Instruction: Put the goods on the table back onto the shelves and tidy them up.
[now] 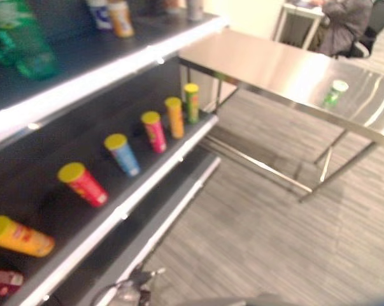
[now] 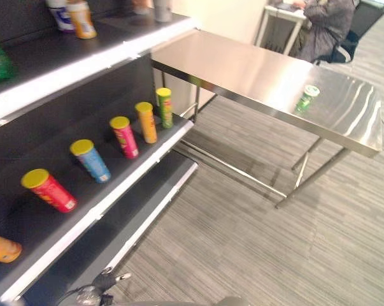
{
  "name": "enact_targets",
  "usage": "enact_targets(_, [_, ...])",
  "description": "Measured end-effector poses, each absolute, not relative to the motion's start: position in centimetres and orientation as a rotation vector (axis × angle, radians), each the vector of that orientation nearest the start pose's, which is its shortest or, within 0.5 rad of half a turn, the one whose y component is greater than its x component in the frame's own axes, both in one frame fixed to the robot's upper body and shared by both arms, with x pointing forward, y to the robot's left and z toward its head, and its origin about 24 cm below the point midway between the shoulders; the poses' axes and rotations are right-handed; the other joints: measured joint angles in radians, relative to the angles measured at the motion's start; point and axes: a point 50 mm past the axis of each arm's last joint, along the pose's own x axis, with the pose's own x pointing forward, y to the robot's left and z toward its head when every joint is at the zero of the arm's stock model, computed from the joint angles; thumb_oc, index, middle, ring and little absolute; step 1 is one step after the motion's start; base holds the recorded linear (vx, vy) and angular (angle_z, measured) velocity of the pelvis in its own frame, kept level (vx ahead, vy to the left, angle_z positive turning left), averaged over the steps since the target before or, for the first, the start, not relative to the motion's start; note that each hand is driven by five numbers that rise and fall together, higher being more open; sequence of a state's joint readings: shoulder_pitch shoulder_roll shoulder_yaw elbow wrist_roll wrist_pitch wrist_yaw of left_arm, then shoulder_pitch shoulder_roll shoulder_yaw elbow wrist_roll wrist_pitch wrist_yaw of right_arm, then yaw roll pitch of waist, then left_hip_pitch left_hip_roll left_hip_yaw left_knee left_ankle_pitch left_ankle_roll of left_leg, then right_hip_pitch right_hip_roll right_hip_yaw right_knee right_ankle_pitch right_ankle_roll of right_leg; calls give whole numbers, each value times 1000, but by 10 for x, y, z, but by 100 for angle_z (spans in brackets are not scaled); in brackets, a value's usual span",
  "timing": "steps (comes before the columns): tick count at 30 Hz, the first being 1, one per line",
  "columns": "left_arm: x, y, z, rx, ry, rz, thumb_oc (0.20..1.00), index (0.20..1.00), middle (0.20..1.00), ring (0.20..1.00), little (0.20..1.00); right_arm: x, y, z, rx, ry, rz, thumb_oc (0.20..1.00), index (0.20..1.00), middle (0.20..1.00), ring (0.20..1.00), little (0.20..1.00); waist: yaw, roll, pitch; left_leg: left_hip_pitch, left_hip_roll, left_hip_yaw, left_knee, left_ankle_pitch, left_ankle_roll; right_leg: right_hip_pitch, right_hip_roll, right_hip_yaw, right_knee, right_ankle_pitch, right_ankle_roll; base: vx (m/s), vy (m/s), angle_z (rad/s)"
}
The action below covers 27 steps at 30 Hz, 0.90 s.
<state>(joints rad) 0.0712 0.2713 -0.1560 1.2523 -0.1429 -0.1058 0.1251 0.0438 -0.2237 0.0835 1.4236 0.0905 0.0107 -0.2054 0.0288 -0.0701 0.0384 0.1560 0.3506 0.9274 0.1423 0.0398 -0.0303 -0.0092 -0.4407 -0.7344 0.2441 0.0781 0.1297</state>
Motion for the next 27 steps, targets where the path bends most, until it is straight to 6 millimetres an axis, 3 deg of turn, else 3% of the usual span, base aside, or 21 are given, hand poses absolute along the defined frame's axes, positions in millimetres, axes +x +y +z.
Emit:
enact_targets(1, [35, 248, -165, 241, 1293, 264, 1000, 1000, 1000, 1000, 1000, 34, -244, -169, -318, 1409, -305, 1000, 1000, 1000, 1000, 1000, -2, 8, -3, -54, 103, -64, 155, -36, -37, 23, 64, 19, -88, -4, -15, -62, -315, -128])
enact_targets(3, [54, 232, -167, 202, 1241, 232, 1000, 1000, 1000, 1000, 1000, 31, -245, -169, -325, 1413, -297, 1000, 1000, 1000, 1000, 1000, -12, 17, -5, -109, 41, -70, -13, -25, -110, 63, 91, 63, -178, -10, -16, -57, -555, -55])
enact_targets(4, [59, 227, -167, 187, 1219, 235, 1000, 1000, 1000, 1000, 1000, 36, -249, -167, -342, 1394, -305, 1000, 1000, 1000, 1000, 1000, -12, 50, -8, -122, 32, -93, -57, 45, -117, 49, 112, 69, -146, -33, 6, -60, -693, -78])
enact_targets(5, [55, 224, -168, 174, 1227, 250, 1000, 1000, 1000, 1000, 1000, 43, -259, -163, -393, 1369, -308, 1000, 1000, 1000, 1000, 1000, -9, 91, -12, -107, 76, -34, -52, 168, -107, 27, 148, 60, -97, -77, -12, -29, -388, -111])
enact_targets(6, [50, 232, -167, 177, 1236, 289, 1000, 1000, 1000, 1000, 1000, 44, -257, -164, -406, 1361, -282, 1000, 1000, 1000, 1000, 1000, -12, 93, -37, -70, 114, 16, -45, 149, -110, 20, 160, 74, -70, -137, -35, -2, -502, -116])
enact_targets(7, [64, 248, -160, 185, 1173, 363, 1000, 1000, 1000, 1000, 1000, 42, -243, -167, -394, 1342, -221, 1000, 1000, 1000, 1000, 1000, -19, 76, -51, -46, 167, 7, -22, 190, -87, 28, 223, 98, -68, -149, 3, 33, -391, -86])
enact_targets(9, [84, 254, -153, 181, 1085, 402, 1000, 1000, 1000, 1000, 1000, 45, -229, -170, -370, 1337, -196, 1000, 1000, 1000, 1000, 1000, -10, 53, -51, -49, 255, -85, 51, 285, -68, 63, 296, 140, -130, -144, -31, 60, -339, -81])
enact_targets(10, [83, 250, -155, 154, 1090, 425, 1000, 1000, 1000, 1000, 1000, 49, -223, -171, -381, 1321, -167, 1000, 1000, 1000, 1000, 1000, 1, 34, -45, -67, 271, -225, 100, 357, -80, 82, 312, 180, -163, -136, -57, 50, -243, -104])
enact_targets(12, [72, 234, -163, 36, 1146, 493, 1000, 1000, 1000, 1000, 1000, 55, -216, -171, -386, 1289, -128, 1000, 1000, 1000, 1000, 1000, 11, -1, -37, -128, 186, -533, 85, 243, -224, 117, 307, 233, -239, -114, -85, 122, -403, -84])
enact_targets(14, [75, 226, -165, -18, 1141, 510, 1000, 1000, 1000, 1000, 1000, 59, -219, -170, -387, 1282, -131, 1000, 1000, 1000, 1000, 1000, 59, 15, -17, -162, 61, -775, -38, 197, -235, 129, 311, 290, -263, -110, -88, 218, -333, -73])
enact_targets(15, [70, 225, -166, -42, 1159, 536, 1000, 1000, 1000, 1000, 1000, 61, -220, -170, -387, 1275, -141, 1000, 1000, 1000, 1000, 1000, 101, 18, -12, -161, -26, -858, -75, 135, -212, 126, 299, 326, -283, -122, -106, 221, -106, -82])
enact_targets(16, [65, 228, -167, -61, 1186, 562, 1000, 1000, 1000, 1000, 1000, 59, -218, -171, -388, 1292, -142, 1000, 1000, 1000, 1000, 1000, 122, 4, 0, -240, -154, -870, -74, 78, -185, 156, 277, 318, -340, -98, -107, 257, -57, -64])
enact_targets(17, [66, 228, -167, -60, 1187, 562, 1000, 1000, 1000, 1000, 1000, 58, -216, -171, -387, 1299, -136, 1000, 1000, 1000, 1000, 1000, 129, 11, 6, -279, -185, -849, -72, 81, -178, 163, 281, 293, -341, -96, -93, 311, -32, -4])
enact_targets(19, [56, 228, -169, -49, 1218, 561, 1000, 1000, 1000, 1000, 1000, 57, -219, -171, -399, 1307, -146, 1000, 1000, 1000, 1000, 1000, 139, 38, 14, -369, -205, -785, -75, 103, -163, 197, 315, 270, -341, -116, -68, 312, 8, 13])
enact_targets(20, [38, 227, -171, -56, 1283, 585, 1000, 1000, 1000, 1000, 1000, 58, -216, -171, -435, 1306, -118, 1000, 1000, 1000, 1000, 1000, 166, 44, 17, -418, -195, -748, -99, 96, -168, 223, 328, 200, -341, -143, -29, 396, 84, -29])
enact_targets(21, [28, 229, -172, -56, 1313, 596, 1000, 1000, 1000, 1000, 1000, 60, -213, -172, -440, 1301, -103, 1000, 1000, 1000, 1000, 1000, 184, 36, 14, -428, -198, -747, -72, 108, -152, 230, 330, 222, -341, -153, -11, 410, 107, -48])
enact_targets(22, [14, 231, -172, -56, 1349, 617, 1000, 1000, 1000, 1000, 1000, 67, -200, -173, -438, 1274, -57, 1000, 1000, 1000, 1000, 1000, 197, -4, 12, -436, -210, -754, -57, 105, -125, 236, 327, 277, -337, -172, -10, 621, 130, -14])
enact_targets(23, [19, 237, -171, -66, 1332, 643, 1000, 1000, 1000, 1000, 1000, 75, -190, -173, -438, 1247, -25, 1000, 1000, 1000, 1000, 1000, 195, -34, 20, -448, -227, -763, -37, 89, -103, 228, 317, 297, -310, -206, -42, 499, 160, 16])
enact_targets(24, [23, 238, -170, -85, 1306, 666, 1000, 1000, 1000, 1000, 1000, 92, -183, -170, -431, 1208, -13, 1000, 1000, 1000, 1000, 1000, 200, -56, 40, -472, -247, -770, 26, 52, -66, 208, 283, 323, -241, -249, -64, 543, 206, 27])
enact_targets(25, [24, 240, -170, -93, 1303, 681, 1000, 1000, 1000, 1000, 1000, 109, -172, -167, -400, 1156, -2, 1000, 1000, 1000, 1000, 1000, 198, -61, 51, -498, -251, -762, 121, -5, -38, 215, 270, 349, -235, -262, -51, 491, 235, -14])
enact_targets(27, [18, 243, -169, -106, 1320, 711, 1000, 1000, 1000, 1000, 1000, 128, -153, -162, -351, 1077, 33, 1000, 1000, 1000, 1000, 1000, 222, -76, 57, -528, -246, -742, 257, -93, -39, 235, 254, 416, -262, -280, -39, 432, 226, -44])
